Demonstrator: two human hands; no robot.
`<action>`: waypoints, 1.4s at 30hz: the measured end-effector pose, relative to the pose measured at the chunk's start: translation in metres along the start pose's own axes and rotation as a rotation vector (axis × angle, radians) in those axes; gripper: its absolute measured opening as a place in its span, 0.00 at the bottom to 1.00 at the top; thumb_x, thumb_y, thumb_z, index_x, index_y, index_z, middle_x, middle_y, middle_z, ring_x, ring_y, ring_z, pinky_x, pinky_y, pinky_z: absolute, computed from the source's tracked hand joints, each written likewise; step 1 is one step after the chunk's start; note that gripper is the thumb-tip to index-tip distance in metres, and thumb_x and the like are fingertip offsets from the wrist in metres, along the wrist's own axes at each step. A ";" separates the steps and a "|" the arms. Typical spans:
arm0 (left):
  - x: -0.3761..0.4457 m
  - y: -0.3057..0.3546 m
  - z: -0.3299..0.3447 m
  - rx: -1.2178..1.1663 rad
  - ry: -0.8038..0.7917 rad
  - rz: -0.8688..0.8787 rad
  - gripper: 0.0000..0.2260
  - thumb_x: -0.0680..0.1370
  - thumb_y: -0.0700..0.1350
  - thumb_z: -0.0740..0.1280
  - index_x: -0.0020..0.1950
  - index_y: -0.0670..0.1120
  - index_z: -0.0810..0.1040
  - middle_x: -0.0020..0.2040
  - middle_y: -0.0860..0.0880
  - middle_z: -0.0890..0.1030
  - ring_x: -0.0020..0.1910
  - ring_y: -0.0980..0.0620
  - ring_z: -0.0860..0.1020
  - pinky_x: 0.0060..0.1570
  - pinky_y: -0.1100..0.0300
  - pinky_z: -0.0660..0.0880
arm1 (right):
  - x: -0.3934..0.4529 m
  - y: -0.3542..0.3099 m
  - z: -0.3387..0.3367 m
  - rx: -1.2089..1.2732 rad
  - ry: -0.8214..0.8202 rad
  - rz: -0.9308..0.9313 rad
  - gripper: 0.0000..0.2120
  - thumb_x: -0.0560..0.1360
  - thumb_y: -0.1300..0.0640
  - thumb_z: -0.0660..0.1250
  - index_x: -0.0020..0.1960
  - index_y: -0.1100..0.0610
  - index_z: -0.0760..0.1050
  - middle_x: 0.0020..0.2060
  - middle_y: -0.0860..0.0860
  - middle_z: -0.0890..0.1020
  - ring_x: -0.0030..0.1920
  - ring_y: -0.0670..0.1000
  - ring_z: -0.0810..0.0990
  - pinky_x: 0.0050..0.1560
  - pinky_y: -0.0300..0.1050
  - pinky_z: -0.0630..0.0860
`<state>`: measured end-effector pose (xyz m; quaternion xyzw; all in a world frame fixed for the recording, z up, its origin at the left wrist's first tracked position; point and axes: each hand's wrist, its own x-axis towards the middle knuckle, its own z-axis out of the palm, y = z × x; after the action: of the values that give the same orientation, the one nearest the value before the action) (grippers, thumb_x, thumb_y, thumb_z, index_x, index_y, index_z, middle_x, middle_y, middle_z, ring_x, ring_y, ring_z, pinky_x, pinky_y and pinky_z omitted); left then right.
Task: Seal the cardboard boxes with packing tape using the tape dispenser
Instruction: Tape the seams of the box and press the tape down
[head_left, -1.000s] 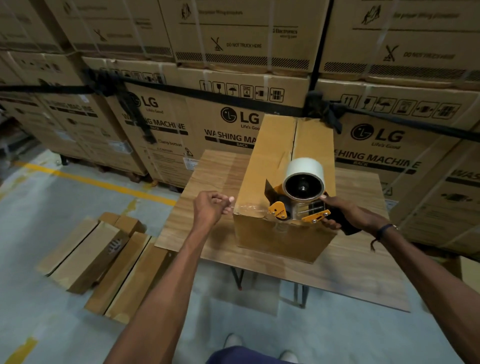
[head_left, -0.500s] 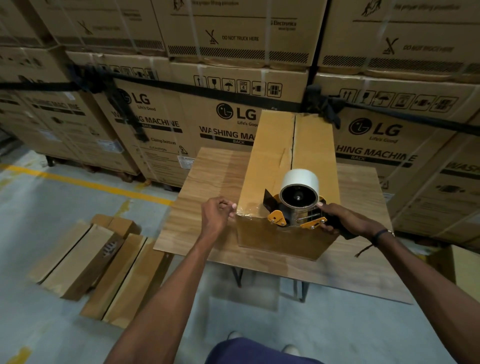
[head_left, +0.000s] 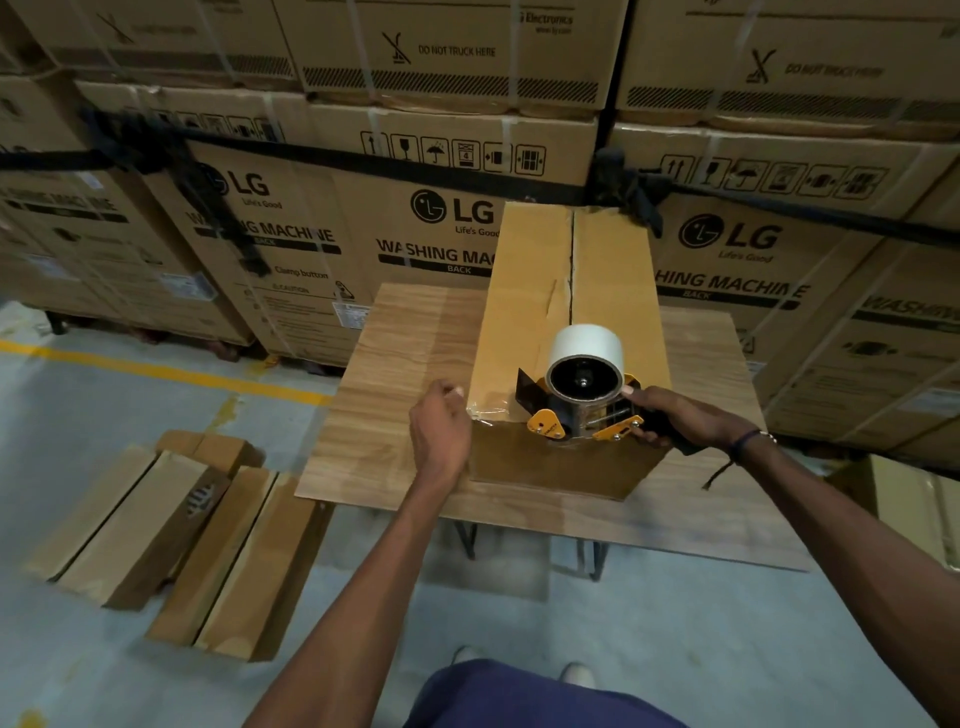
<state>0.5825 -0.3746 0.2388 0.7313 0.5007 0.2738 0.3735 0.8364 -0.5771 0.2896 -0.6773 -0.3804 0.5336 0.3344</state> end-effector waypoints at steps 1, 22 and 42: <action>-0.001 0.009 0.004 0.014 -0.051 0.041 0.14 0.86 0.46 0.62 0.68 0.43 0.77 0.57 0.49 0.83 0.49 0.53 0.79 0.45 0.63 0.75 | 0.000 0.000 0.000 0.000 0.008 0.004 0.34 0.75 0.28 0.57 0.38 0.60 0.71 0.30 0.50 0.71 0.30 0.47 0.65 0.33 0.39 0.64; 0.001 -0.002 0.042 0.640 -0.363 0.416 0.27 0.87 0.53 0.48 0.85 0.48 0.48 0.85 0.48 0.45 0.83 0.43 0.41 0.80 0.38 0.46 | 0.000 0.015 -0.017 -0.102 -0.054 0.028 0.29 0.77 0.28 0.59 0.30 0.49 0.72 0.27 0.47 0.68 0.29 0.47 0.62 0.32 0.38 0.63; 0.004 0.005 0.041 0.829 -0.380 0.364 0.27 0.86 0.58 0.43 0.85 0.51 0.48 0.85 0.51 0.46 0.83 0.41 0.45 0.77 0.34 0.49 | -0.125 0.095 -0.133 -0.019 -0.008 0.017 0.43 0.62 0.24 0.71 0.50 0.64 0.70 0.33 0.53 0.69 0.30 0.46 0.65 0.30 0.36 0.63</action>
<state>0.6181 -0.3830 0.2200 0.9312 0.3544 -0.0259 0.0817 0.9635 -0.7388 0.2943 -0.6815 -0.3808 0.5356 0.3219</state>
